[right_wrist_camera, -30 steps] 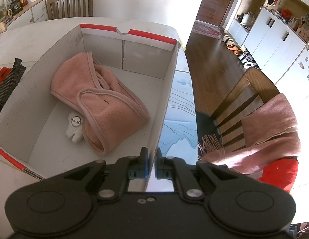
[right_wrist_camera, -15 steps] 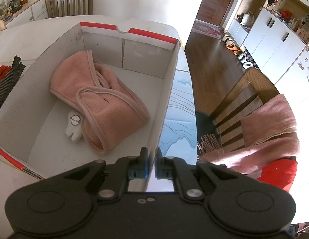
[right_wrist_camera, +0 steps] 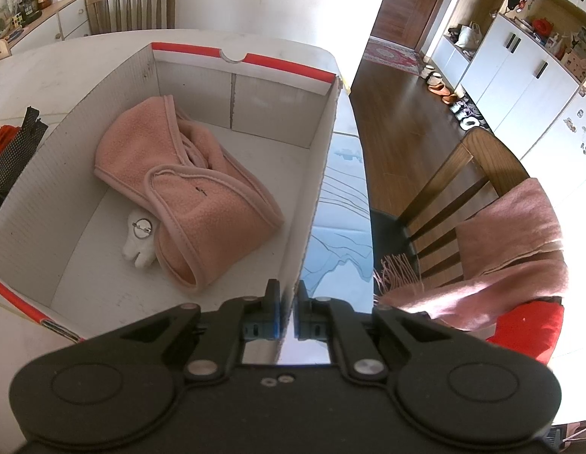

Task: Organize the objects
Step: 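Move the left tool back to the table and grasp the blue box, then carry the blue box with the left gripper over the fleece in the box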

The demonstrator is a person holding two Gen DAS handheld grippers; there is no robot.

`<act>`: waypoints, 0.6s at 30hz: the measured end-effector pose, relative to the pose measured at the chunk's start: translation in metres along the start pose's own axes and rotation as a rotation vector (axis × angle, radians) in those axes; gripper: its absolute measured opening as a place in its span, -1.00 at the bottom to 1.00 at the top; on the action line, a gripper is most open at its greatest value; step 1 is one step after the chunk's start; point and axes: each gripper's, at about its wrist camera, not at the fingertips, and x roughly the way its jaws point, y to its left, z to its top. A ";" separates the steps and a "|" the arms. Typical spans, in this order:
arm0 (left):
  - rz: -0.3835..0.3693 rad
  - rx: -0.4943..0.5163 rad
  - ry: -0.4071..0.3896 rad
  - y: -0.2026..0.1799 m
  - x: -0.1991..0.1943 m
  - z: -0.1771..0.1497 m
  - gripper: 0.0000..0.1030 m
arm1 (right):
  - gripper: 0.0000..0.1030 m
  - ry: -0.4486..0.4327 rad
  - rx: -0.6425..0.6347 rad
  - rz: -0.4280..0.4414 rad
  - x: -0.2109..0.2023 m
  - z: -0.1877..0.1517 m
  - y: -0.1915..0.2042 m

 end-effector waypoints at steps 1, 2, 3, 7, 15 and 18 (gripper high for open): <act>0.000 -0.005 -0.001 0.001 -0.001 0.000 0.03 | -0.89 0.000 -0.001 0.000 0.000 0.001 0.001; 0.001 -0.009 -0.006 0.001 -0.003 0.000 0.03 | -0.89 0.000 -0.001 0.000 0.000 0.001 0.001; 0.001 -0.010 -0.013 0.001 -0.006 0.000 0.02 | -0.89 0.001 -0.001 0.001 0.000 0.001 0.000; -0.011 -0.019 -0.031 0.002 -0.017 -0.001 0.00 | -0.89 0.000 0.000 0.000 0.000 0.001 0.001; -0.039 -0.032 -0.054 0.000 -0.046 -0.005 -0.01 | -0.90 -0.001 0.003 0.005 0.000 0.001 -0.001; -0.077 -0.018 -0.075 -0.008 -0.065 -0.004 -0.01 | -0.89 -0.002 0.002 0.005 0.000 0.001 -0.001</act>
